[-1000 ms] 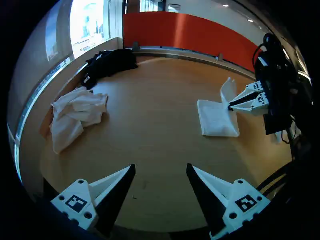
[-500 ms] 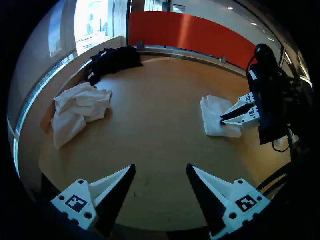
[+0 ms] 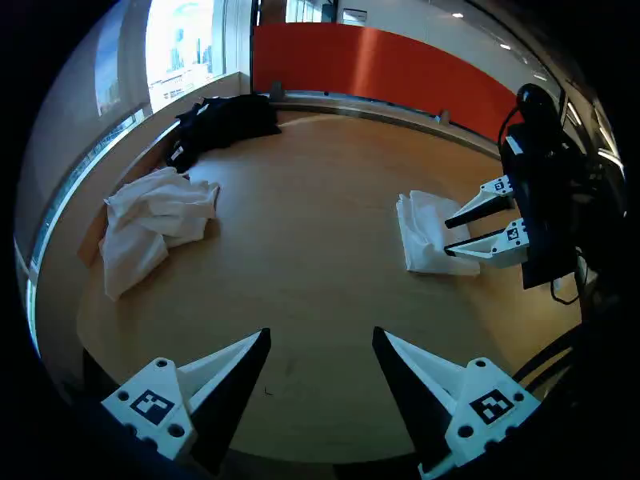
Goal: Fold towel
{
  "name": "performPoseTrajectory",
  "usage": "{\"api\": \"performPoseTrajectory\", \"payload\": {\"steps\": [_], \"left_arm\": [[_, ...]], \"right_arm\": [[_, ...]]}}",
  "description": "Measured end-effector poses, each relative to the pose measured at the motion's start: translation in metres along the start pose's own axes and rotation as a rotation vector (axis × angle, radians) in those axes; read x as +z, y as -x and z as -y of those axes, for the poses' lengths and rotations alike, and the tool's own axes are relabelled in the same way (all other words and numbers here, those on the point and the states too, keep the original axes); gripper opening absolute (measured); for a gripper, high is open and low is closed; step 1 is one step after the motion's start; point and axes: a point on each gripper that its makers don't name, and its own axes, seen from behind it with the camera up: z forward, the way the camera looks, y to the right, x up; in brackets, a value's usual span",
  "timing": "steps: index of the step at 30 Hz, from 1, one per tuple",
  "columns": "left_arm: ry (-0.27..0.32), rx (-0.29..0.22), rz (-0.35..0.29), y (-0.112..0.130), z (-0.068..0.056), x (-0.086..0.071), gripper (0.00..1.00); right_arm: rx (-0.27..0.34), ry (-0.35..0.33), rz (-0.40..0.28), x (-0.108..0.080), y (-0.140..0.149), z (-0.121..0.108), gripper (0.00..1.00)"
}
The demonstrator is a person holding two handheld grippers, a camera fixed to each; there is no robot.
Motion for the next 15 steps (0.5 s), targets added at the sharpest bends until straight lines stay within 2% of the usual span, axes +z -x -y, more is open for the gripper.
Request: {"api": "performPoseTrajectory", "payload": {"steps": [6, 15], "left_arm": [[-0.001, 0.002, 0.000, 0.000, -0.001, 0.000, 0.94], [-0.004, 0.009, -0.001, -0.001, -0.001, 0.000, 0.94]], "right_arm": [[0.016, 0.025, 0.002, -0.008, 0.012, -0.004, 0.62], [0.072, 0.057, 0.019, -0.019, 0.041, -0.009, 0.62]]}}
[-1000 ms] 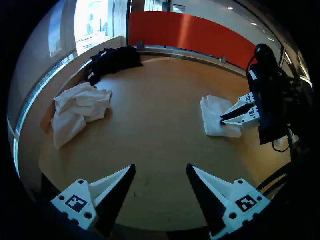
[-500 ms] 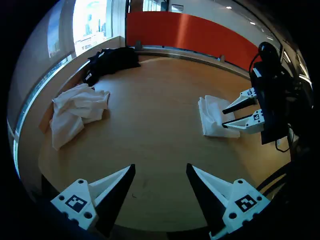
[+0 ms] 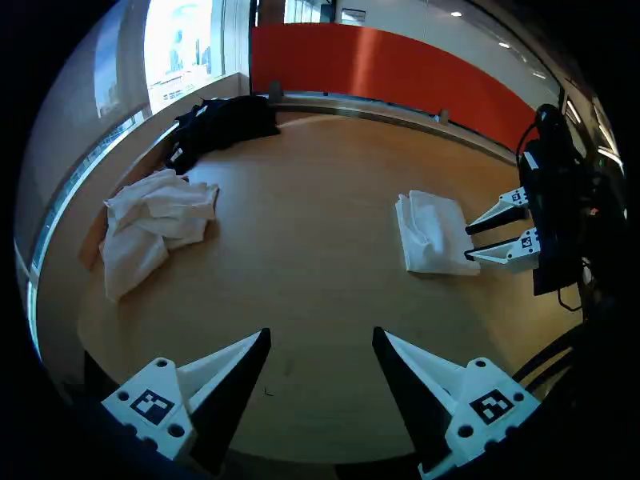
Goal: Fold towel
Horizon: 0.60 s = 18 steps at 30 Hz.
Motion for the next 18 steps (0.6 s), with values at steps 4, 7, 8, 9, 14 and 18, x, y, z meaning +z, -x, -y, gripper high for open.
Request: {"api": "performPoseTrajectory", "payload": {"steps": [4, 7, 8, 9, 14, 18], "left_arm": [[-0.001, 0.003, 0.001, 0.000, 0.000, 0.000, 0.94], [-0.001, 0.005, 0.002, 0.000, 0.000, 0.001, 0.94], [0.000, 0.005, 0.002, 0.000, 0.000, 0.001, 0.94], [0.000, 0.006, 0.002, 0.000, 0.000, 0.001, 0.94], [0.001, 0.008, 0.003, 0.000, 0.000, 0.001, 0.94], [0.001, 0.007, 0.004, 0.001, 0.000, 0.001, 0.94]], "right_arm": [[0.017, 0.009, 0.012, -0.003, 0.013, 0.000, 0.62], [0.028, 0.014, 0.020, -0.005, 0.021, 0.000, 0.62], [0.031, 0.016, 0.023, -0.005, 0.024, 0.000, 0.62], [0.034, 0.017, 0.026, -0.005, 0.026, 0.000, 0.63], [0.045, 0.022, 0.034, -0.006, 0.034, 0.002, 0.62], [0.054, 0.021, 0.042, -0.005, 0.041, 0.005, 0.62]]}}
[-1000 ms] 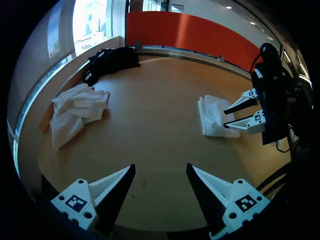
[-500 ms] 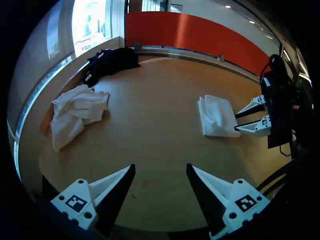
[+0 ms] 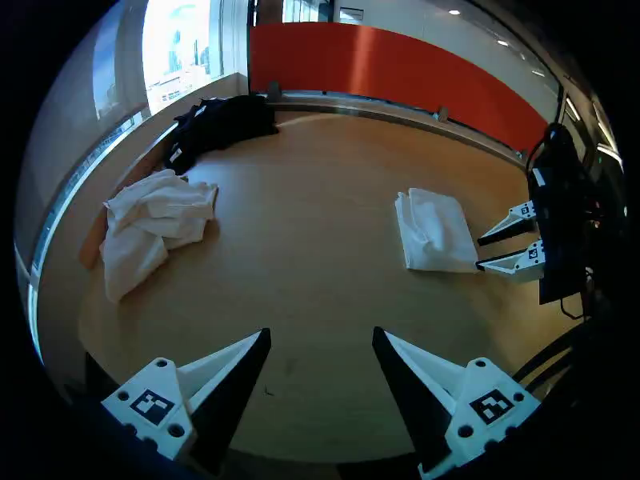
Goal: Fold towel
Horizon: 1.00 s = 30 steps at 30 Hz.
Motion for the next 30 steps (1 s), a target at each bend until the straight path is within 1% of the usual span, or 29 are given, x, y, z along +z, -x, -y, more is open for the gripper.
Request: {"api": "performPoseTrajectory", "payload": {"steps": [11, 15, 19, 21, 27, 30], "left_arm": [[0.004, 0.001, 0.001, 0.002, -0.001, 0.001, 0.94], [0.005, 0.004, 0.000, 0.002, -0.002, 0.001, 0.94], [0.007, 0.006, 0.000, 0.001, -0.003, 0.001, 0.94], [0.008, 0.006, 0.000, 0.001, -0.004, 0.001, 0.94], [0.010, 0.009, 0.000, 0.001, -0.004, 0.001, 0.94], [0.011, 0.011, 0.001, 0.002, -0.005, 0.001, 0.94]], "right_arm": [[0.021, -0.001, 0.028, 0.005, 0.017, 0.007, 0.62], [0.036, 0.001, 0.033, 0.006, 0.020, 0.009, 0.57], [0.060, 0.003, 0.035, 0.008, 0.021, 0.009, 0.48], [0.074, 0.002, 0.035, 0.008, 0.022, 0.011, 0.46], [0.100, 0.000, 0.029, 0.009, 0.022, 0.015, 0.46], [0.101, 0.004, 0.030, 0.010, 0.023, 0.015, 0.33]]}}
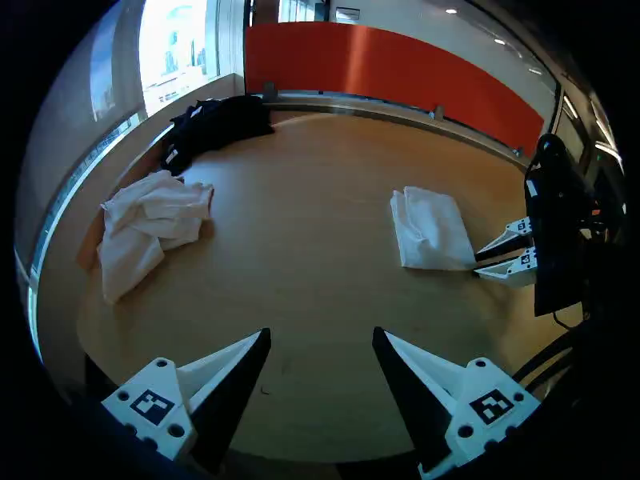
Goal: Fold towel
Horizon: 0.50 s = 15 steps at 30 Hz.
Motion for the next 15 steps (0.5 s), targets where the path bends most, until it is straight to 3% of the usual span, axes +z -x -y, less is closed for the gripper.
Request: {"api": "performPoseTrajectory", "payload": {"steps": [7, 15], "left_arm": [[0.002, 0.002, 0.001, 0.0004, -0.0007, -0.0004, 0.94], [0.002, 0.003, 0.003, 0.0016, -0.0001, -0.0005, 0.94]], "right_arm": [[0.005, 0.006, 0.001, 0.0000, 0.0008, -0.0025, 0.05], [-0.008, 0.020, -0.018, -0.0029, -0.0045, -0.0080, 0.03]]}}
